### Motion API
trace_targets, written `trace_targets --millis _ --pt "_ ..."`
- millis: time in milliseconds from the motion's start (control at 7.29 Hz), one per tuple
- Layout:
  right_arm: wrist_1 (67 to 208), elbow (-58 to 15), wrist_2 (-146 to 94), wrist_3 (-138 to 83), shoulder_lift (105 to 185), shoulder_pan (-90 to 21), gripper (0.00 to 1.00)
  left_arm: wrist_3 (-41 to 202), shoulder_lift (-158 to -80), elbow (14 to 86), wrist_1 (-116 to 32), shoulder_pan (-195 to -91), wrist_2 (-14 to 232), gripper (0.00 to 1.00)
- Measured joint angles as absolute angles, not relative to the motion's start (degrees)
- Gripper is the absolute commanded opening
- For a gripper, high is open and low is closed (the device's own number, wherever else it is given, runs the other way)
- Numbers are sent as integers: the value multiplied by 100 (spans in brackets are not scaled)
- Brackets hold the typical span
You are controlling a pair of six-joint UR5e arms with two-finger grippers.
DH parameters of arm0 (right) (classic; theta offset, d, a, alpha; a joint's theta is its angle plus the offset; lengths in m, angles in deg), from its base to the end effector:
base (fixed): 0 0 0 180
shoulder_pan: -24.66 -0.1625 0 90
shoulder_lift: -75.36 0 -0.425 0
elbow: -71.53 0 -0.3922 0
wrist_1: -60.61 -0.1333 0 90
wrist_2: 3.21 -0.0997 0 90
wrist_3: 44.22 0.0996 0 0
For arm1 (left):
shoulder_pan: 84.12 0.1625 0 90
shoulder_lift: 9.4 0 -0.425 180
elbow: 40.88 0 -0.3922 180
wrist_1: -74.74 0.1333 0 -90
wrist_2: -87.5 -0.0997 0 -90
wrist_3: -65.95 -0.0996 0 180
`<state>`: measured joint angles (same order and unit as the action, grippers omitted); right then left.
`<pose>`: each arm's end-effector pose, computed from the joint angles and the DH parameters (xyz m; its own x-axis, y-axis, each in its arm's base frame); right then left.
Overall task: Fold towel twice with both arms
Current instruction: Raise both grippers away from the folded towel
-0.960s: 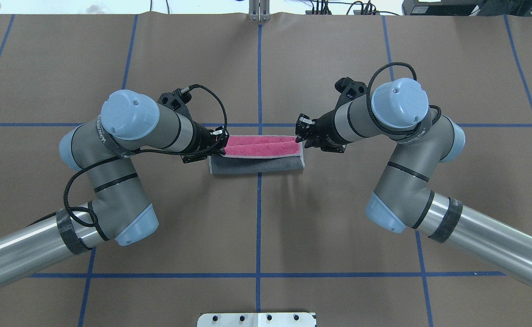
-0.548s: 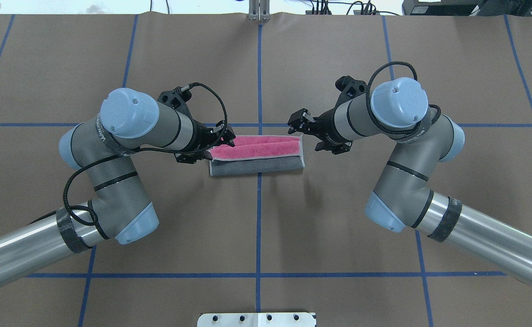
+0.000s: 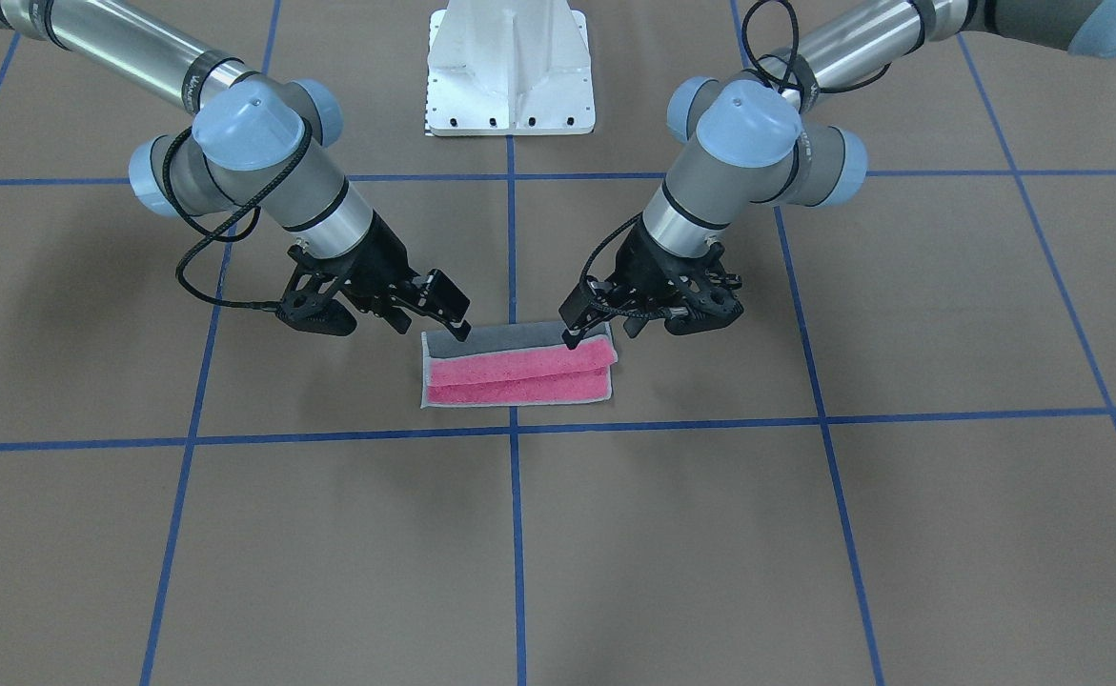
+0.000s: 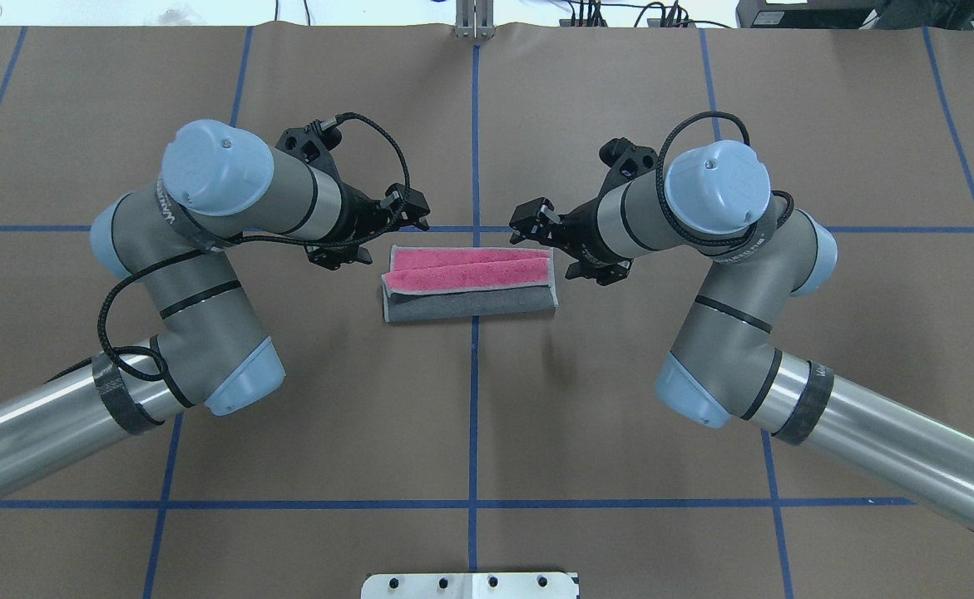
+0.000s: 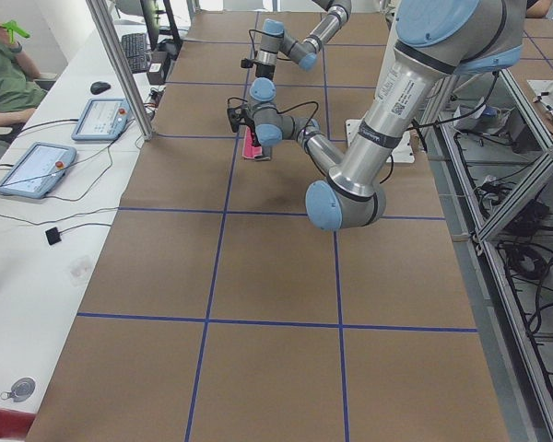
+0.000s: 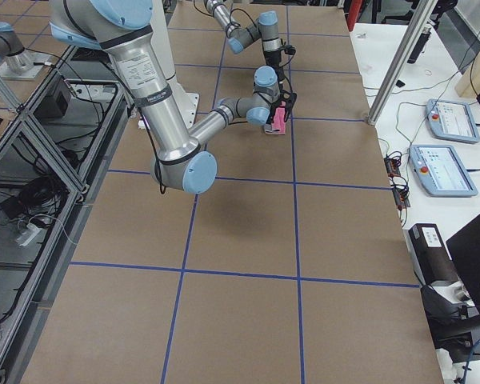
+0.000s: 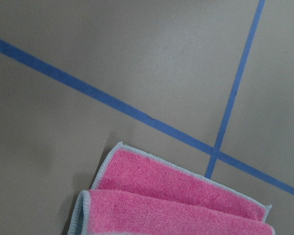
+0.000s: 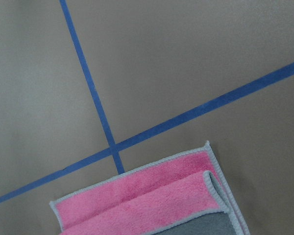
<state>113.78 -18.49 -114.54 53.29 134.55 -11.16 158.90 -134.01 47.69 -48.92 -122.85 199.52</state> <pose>-0.4931 -0.4756 0.2696 0.2700 0.3450 0.8989 -0.3103 0.9150 -0.2580 0.4812 -0.5089 0.2423 0.2904 -0.2941 -0.9106 0.3265 0.9250 -0.1946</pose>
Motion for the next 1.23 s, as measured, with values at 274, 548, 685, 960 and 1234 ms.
trace_targets --millis 274,548,685,960,1234 --pt "11394 -1768 -11443 5287 13454 -926 99 15495 -13345 4777 -4867 -12665 20467 100" --pt "11411 -1694 -11446 5236 13445 -807 99 15389 -13299 4780 -4876 -12789 20628 100" --pt "11418 -1685 -11446 5175 13440 -807 99 15383 -13261 4774 -4900 -12792 20633 100" --pt "11408 -1681 -11460 5013 13427 -955 99 15448 -13225 4706 -4928 -12724 20570 100" --pt "11390 -1681 -11533 4940 13400 -1206 99 15875 -13269 4671 -5117 -12413 20242 100"
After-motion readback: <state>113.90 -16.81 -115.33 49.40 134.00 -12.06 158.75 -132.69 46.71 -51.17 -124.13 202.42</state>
